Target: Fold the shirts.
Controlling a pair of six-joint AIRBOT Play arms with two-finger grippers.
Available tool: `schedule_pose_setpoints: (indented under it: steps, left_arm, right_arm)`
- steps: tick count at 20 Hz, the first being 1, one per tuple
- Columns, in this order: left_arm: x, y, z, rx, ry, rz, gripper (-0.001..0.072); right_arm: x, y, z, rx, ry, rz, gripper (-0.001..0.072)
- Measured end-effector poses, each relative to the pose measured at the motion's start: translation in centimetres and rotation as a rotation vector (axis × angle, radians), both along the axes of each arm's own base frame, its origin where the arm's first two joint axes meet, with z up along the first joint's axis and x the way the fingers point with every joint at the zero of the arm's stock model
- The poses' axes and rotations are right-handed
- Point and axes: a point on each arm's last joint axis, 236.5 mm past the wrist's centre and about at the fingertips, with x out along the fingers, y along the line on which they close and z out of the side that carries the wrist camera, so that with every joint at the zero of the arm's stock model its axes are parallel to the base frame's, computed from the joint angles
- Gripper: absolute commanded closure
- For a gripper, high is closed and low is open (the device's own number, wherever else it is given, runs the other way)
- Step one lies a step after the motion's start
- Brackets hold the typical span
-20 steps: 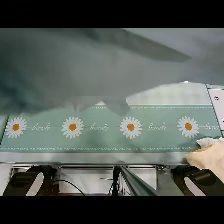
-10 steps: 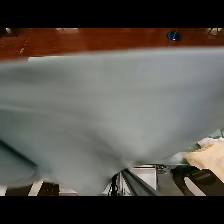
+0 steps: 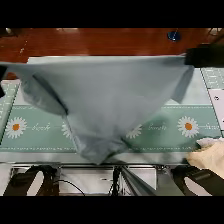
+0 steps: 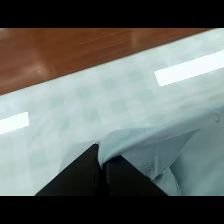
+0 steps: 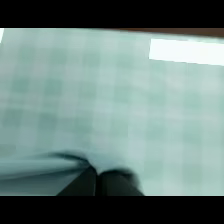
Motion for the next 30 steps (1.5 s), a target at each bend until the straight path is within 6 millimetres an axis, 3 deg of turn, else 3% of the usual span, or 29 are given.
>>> schedule_pose_setpoints:
  steps: [3,7,9,13,18,24,26,27,28,30]
  left_arm:
    - [5.1,0.4,-3.9,0.007,0.058,-0.005,0.0681]
    - [9.9,0.0,-10.6,0.004,0.181,-0.023,0.068]
    - [11.5,-0.1,-13.6,0.002,0.234,-0.025,0.0679]
    - [12.8,-0.2,-18.4,-0.007,0.337,-0.028,0.0679]
    - [13.3,0.2,-21.3,0.023,0.396,-0.029,0.0679]
    - [13.4,1.6,-22.3,0.108,0.407,-0.021,0.0678]
    - [13.5,1.8,-22.4,0.11,0.406,-0.013,0.0666]
    - [13.5,1.8,-22.5,0.111,0.411,-0.012,0.058]
    - [13.4,1.8,-22.7,0.112,0.418,-0.012,0.0435]
    - [13.1,1.8,-23.2,0.107,0.443,-0.009,0.018]
  right_arm:
    - [4.9,1.1,-4.5,-0.022,0.009,0.019,0.0694]
    - [9.1,2.1,-10.3,-0.039,0.04,0.037,0.0694]
    - [10.8,2.4,-12.3,-0.037,0.034,0.042,0.0694]
    - [13.1,2.8,-15.1,-0.024,0.012,0.047,0.0693]
    - [15.6,3.6,-15.7,-0.002,-0.073,0.061,0.0693]
    - [18.5,5.0,-11.7,0.046,-0.296,0.09,0.0694]
    - [18.9,5.2,-11.2,0.055,-0.331,0.095,0.0693]
    - [19.1,5.3,-11.1,0.058,-0.344,0.097,0.0689]
    - [19.3,5.4,-11.4,0.059,-0.348,0.098,0.0623]
    - [19.6,5.5,-12.0,0.06,-0.347,0.1,0.0352]
